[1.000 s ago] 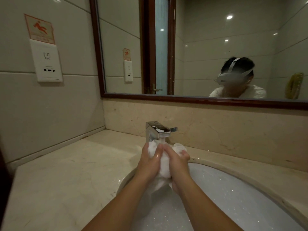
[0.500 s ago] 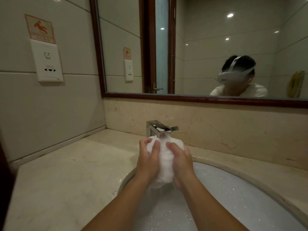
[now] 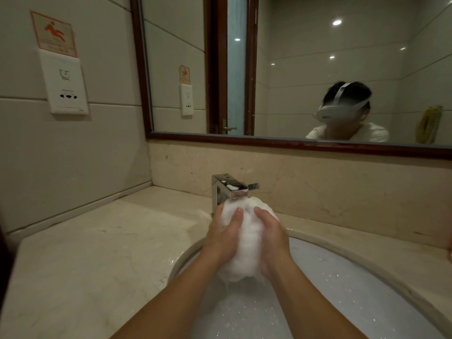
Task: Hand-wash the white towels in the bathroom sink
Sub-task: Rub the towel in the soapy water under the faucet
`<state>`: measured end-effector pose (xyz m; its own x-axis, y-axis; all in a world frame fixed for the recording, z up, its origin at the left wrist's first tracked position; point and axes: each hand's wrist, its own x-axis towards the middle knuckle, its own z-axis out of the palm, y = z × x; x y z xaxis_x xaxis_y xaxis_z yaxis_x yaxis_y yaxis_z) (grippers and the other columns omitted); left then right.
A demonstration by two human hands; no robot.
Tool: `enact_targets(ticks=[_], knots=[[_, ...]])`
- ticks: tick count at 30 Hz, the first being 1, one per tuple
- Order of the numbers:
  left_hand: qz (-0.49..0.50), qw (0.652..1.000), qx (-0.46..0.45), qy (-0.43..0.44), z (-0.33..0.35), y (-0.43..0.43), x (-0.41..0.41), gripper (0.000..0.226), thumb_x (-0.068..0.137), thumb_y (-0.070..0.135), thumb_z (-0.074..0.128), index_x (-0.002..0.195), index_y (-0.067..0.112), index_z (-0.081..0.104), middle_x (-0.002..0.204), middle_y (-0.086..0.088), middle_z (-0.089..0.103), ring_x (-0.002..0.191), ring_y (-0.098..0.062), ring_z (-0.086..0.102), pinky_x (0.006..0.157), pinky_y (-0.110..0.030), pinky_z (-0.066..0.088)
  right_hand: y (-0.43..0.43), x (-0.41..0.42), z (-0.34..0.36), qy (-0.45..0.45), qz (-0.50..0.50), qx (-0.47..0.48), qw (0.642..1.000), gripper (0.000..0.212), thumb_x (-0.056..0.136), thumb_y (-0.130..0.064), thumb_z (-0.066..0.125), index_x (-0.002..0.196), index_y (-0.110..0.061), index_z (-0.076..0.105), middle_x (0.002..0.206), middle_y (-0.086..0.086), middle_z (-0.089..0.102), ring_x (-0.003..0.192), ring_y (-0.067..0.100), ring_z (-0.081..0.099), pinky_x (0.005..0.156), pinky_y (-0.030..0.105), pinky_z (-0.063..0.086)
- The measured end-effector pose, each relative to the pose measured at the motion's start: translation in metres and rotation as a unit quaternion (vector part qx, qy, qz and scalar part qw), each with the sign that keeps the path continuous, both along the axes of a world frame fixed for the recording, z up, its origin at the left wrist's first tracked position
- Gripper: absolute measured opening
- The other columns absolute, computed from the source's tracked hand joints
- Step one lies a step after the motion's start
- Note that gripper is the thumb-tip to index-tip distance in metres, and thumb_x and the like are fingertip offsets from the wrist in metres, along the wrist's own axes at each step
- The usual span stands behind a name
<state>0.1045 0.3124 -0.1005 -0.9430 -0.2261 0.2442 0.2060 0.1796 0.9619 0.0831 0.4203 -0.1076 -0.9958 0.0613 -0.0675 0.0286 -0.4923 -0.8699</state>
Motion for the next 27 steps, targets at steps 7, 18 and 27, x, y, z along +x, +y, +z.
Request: enact_targets(ticks=[7, 18, 27], knots=[[0.046, 0.998, -0.014, 0.028, 0.002, 0.000, 0.003, 0.054, 0.095, 0.075, 0.046, 0.130, 0.037, 0.059, 0.119, 0.010, 0.069, 0.103, -0.007, 0.066, 0.092, -0.034, 0.054, -0.013, 0.008, 0.007, 0.030, -0.008, 0.103, 0.994, 0.045, 0.093, -0.065, 0.063, 0.129, -0.040, 0.067, 0.118, -0.003, 0.077, 0.108, 0.022, 0.075, 0.100, 0.050, 0.060], [0.061, 0.996, -0.044, 0.037, -0.001, 0.005, 0.013, 0.070, 0.081, 0.093, 0.038, 0.117, 0.041, 0.069, 0.106, 0.009, 0.076, 0.099, -0.015, 0.072, 0.093, -0.047, 0.059, -0.013, 0.015, 0.009, -0.015, -0.124, 0.188, 0.974, 0.057, 0.092, -0.070, 0.065, 0.124, -0.024, 0.073, 0.107, 0.003, 0.077, 0.099, 0.024, 0.074, 0.092, 0.041, 0.060], [0.117, 0.991, -0.061, 0.017, -0.001, -0.002, 0.004, 0.034, 0.104, 0.061, 0.044, 0.101, 0.035, 0.066, 0.094, 0.012, 0.068, 0.098, -0.020, 0.066, 0.084, -0.032, 0.046, -0.019, 0.012, 0.006, 0.002, -0.126, 0.239, 0.963, 0.047, 0.100, -0.062, 0.055, 0.116, -0.019, 0.065, 0.111, 0.005, 0.073, 0.103, 0.028, 0.068, 0.090, 0.040, 0.055]])
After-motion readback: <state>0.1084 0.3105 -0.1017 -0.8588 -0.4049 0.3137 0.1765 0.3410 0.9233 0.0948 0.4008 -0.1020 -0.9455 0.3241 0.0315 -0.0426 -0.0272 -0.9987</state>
